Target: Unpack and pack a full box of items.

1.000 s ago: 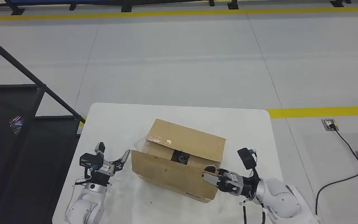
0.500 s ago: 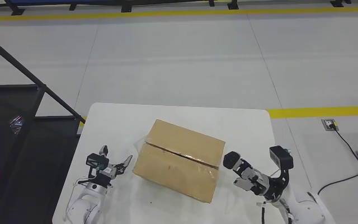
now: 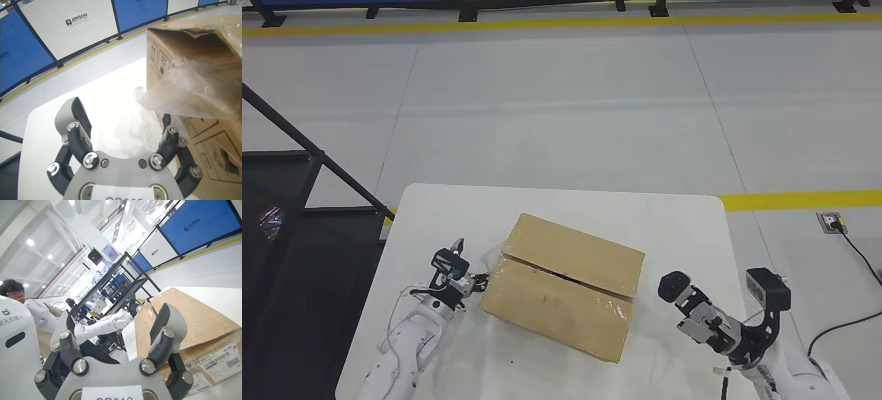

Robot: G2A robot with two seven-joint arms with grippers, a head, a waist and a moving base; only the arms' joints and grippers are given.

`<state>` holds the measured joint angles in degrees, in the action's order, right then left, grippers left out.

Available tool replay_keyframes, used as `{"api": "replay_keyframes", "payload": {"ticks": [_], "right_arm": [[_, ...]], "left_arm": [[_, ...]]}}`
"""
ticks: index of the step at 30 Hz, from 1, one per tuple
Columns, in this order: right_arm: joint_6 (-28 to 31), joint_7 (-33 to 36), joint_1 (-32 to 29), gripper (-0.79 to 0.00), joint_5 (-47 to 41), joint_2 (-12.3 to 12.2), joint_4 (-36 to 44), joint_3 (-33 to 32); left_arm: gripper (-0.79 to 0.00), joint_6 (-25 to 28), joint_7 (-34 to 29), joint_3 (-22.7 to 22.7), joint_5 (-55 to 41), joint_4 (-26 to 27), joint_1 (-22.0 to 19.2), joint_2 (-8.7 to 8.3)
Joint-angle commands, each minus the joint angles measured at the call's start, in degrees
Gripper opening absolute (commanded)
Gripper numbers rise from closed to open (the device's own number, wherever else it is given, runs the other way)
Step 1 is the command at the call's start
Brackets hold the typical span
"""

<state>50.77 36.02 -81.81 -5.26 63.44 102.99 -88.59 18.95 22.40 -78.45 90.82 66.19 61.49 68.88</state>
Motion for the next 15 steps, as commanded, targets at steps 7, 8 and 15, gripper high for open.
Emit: {"api": "replay_keyframes", "payload": {"ticks": [7, 8, 15], "right_arm": [[0.84, -0.86, -2.09, 0.000, 0.05, -0.37, 0.30, -0.96], [0.80, -0.93, -2.16, 0.000, -0.01, -0.41, 0.22, -0.97], [0.14, -0.36, -0.75, 0.000, -0.60, -0.66, -0.95, 0.10]], "left_arm": [[0.000, -2.56, 2.59, 0.18, -0.48, -1.32, -0.98, 0.12], [0.000, -2.67, 2.96, -0.29, -0.64, -1.13, -0.68, 0.01], [0.000, -3.50, 5.15, -4.27, -2.98, 2.02, 3.06, -0.76]]}}
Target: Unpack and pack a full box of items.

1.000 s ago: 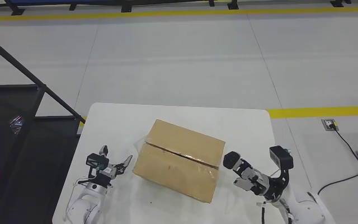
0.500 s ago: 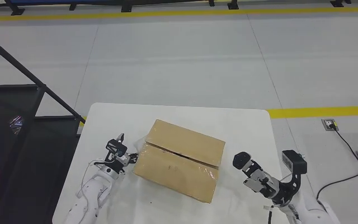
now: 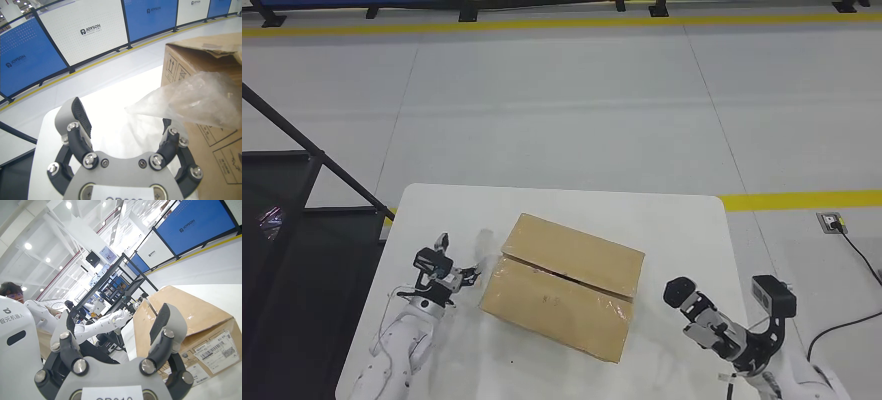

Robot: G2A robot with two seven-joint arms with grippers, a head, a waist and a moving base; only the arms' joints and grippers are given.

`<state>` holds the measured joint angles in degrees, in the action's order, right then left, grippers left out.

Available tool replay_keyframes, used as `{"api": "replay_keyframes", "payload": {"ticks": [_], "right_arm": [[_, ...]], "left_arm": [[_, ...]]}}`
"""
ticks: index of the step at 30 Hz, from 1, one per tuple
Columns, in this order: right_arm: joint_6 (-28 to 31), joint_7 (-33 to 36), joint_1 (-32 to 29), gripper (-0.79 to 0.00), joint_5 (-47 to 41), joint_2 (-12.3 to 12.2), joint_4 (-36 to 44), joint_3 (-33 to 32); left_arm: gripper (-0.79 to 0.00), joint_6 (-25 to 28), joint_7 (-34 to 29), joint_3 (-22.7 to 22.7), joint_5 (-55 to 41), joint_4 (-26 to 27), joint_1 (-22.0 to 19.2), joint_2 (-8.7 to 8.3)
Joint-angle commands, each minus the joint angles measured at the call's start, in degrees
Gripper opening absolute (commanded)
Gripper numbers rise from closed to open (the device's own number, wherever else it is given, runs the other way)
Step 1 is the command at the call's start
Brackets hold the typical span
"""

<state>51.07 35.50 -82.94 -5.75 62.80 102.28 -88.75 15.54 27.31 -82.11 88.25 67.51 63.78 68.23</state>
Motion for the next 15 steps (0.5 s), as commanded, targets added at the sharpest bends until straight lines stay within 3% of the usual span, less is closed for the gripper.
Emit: {"api": "replay_keyframes", "payload": {"ticks": [1, 8, 15], "right_arm": [[-0.34, 0.31, 0.81, 0.000, -0.22, -0.05, -0.55, 0.52], [-0.96, 1.14, 3.64, 0.000, -1.07, -0.20, -2.30, 2.36], [-1.43, 1.50, 5.28, 0.000, -0.78, -0.36, -3.23, 3.44]], "left_arm": [[0.000, -0.13, 0.48, -1.21, -0.68, 1.50, 1.53, -0.23], [0.000, -0.35, -0.45, -4.29, -0.32, 5.90, 6.79, -1.00], [0.000, 1.55, -3.20, -5.68, 0.81, 5.62, 8.87, -1.58]]}}
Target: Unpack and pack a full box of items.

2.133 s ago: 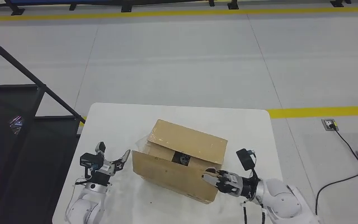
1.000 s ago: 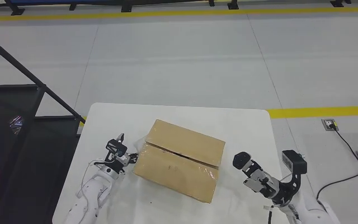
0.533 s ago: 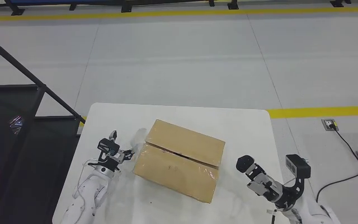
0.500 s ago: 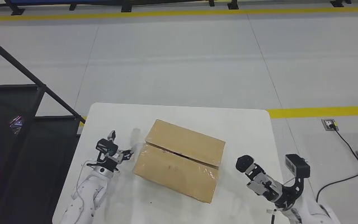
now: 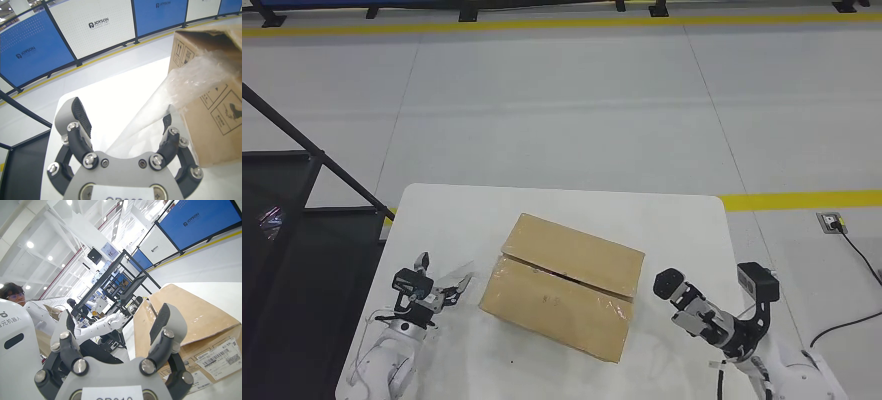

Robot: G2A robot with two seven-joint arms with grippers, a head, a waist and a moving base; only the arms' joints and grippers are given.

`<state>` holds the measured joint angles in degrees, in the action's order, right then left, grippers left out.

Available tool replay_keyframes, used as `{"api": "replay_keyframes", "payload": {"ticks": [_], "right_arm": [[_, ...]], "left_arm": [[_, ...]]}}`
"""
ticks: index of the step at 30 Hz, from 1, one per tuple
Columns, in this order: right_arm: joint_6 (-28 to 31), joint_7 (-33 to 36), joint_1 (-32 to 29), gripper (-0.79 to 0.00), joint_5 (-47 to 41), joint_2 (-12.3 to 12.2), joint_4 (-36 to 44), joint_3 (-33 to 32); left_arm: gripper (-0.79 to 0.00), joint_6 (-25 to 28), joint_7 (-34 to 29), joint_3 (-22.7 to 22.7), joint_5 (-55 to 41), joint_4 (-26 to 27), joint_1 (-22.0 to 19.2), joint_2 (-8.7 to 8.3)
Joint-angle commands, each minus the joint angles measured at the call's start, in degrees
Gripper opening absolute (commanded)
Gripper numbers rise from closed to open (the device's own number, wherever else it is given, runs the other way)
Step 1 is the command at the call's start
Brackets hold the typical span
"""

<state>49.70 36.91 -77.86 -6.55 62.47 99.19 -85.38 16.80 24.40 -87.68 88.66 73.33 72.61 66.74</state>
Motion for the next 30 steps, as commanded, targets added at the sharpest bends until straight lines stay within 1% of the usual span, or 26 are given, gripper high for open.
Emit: {"api": "replay_keyframes", "payload": {"ticks": [1, 5, 8, 10, 20, 23, 26, 30], "right_arm": [[-0.13, 0.17, 0.33, 0.000, -0.02, -0.06, -0.23, 0.21], [-0.39, 0.26, 0.75, 0.000, -0.03, -0.19, -0.49, 0.42], [-0.53, 0.41, 1.08, 0.000, -0.01, -0.29, -0.95, 0.55], [-0.50, 0.30, 1.18, 0.000, 0.01, -0.34, -1.16, 0.66], [-0.17, -0.12, 0.90, 0.000, 0.21, -0.66, -2.13, 0.58], [-1.74, -0.10, 0.98, 0.000, 1.74, -0.81, -2.22, 0.23], [-4.87, 0.02, 0.68, 0.000, 3.78, -1.01, -2.00, -0.55], [-8.19, 0.76, -0.42, 0.000, 5.32, -1.34, -0.73, -1.61]], "left_arm": [[0.000, 0.37, -0.37, -0.17, 0.51, -0.40, 0.08, -0.13], [0.000, 0.44, -0.83, -0.28, 0.63, -0.93, 0.00, -0.24], [0.000, -0.47, -1.64, -0.44, 0.85, -1.20, -0.14, -0.29], [0.000, 0.06, -2.04, -0.62, 1.24, -1.40, -0.15, -0.43], [0.000, -1.05, -2.30, -4.16, 1.90, -1.35, 2.17, -1.26], [0.000, -1.65, -2.66, -5.13, 2.79, -0.36, 3.17, -1.53], [0.000, -2.43, -2.98, -5.70, 4.32, 0.94, 4.48, -1.75], [0.000, -1.70, -3.26, -6.67, 6.64, 2.66, 6.35, -2.19]]}}
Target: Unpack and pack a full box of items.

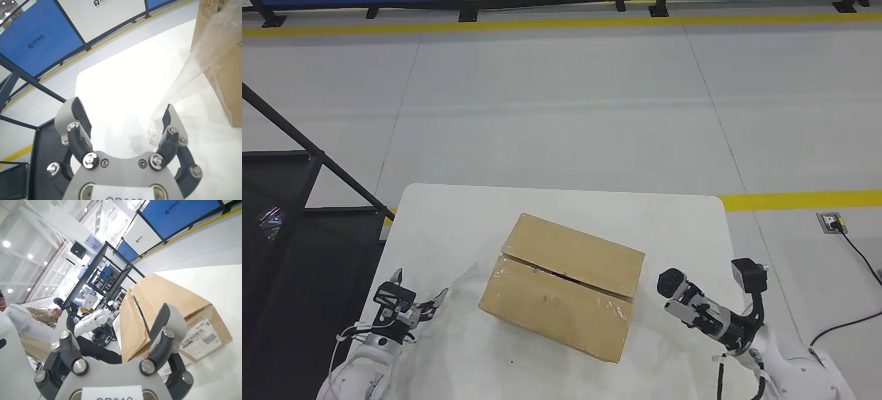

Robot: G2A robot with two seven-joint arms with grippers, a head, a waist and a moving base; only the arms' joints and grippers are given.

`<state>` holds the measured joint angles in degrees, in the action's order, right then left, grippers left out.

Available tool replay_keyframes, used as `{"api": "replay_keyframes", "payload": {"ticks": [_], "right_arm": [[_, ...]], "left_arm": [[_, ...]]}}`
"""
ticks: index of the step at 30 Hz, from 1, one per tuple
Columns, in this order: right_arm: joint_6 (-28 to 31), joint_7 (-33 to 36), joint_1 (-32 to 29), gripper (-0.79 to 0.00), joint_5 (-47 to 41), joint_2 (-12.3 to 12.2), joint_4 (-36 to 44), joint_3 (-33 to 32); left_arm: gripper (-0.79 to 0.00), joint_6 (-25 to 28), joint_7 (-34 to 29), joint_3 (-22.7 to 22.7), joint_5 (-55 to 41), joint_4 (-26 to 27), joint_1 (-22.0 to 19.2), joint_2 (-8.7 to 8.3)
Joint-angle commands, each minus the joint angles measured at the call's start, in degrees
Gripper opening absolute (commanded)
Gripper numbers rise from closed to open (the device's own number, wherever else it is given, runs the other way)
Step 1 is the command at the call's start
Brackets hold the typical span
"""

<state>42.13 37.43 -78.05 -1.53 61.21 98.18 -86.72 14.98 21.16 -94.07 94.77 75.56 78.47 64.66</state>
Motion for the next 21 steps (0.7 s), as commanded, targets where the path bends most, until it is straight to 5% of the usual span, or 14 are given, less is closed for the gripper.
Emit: {"api": "replay_keyframes", "payload": {"ticks": [1, 9, 21], "right_arm": [[-1.19, 0.33, -0.48, 0.000, 0.66, -0.16, 0.46, -0.59], [-6.77, 2.37, -3.23, 0.000, 2.22, -0.72, 2.31, -2.00], [-12.03, 2.03, -4.44, 0.000, 1.29, -1.01, 3.83, -2.00]], "left_arm": [[0.000, 0.68, 0.39, -0.57, 0.21, 0.94, 1.00, -0.18], [0.000, 4.61, 2.62, 0.18, -1.80, 6.72, 4.12, -0.27], [0.000, 3.00, 2.30, 7.73, 1.29, 8.34, 1.81, 0.52]]}}
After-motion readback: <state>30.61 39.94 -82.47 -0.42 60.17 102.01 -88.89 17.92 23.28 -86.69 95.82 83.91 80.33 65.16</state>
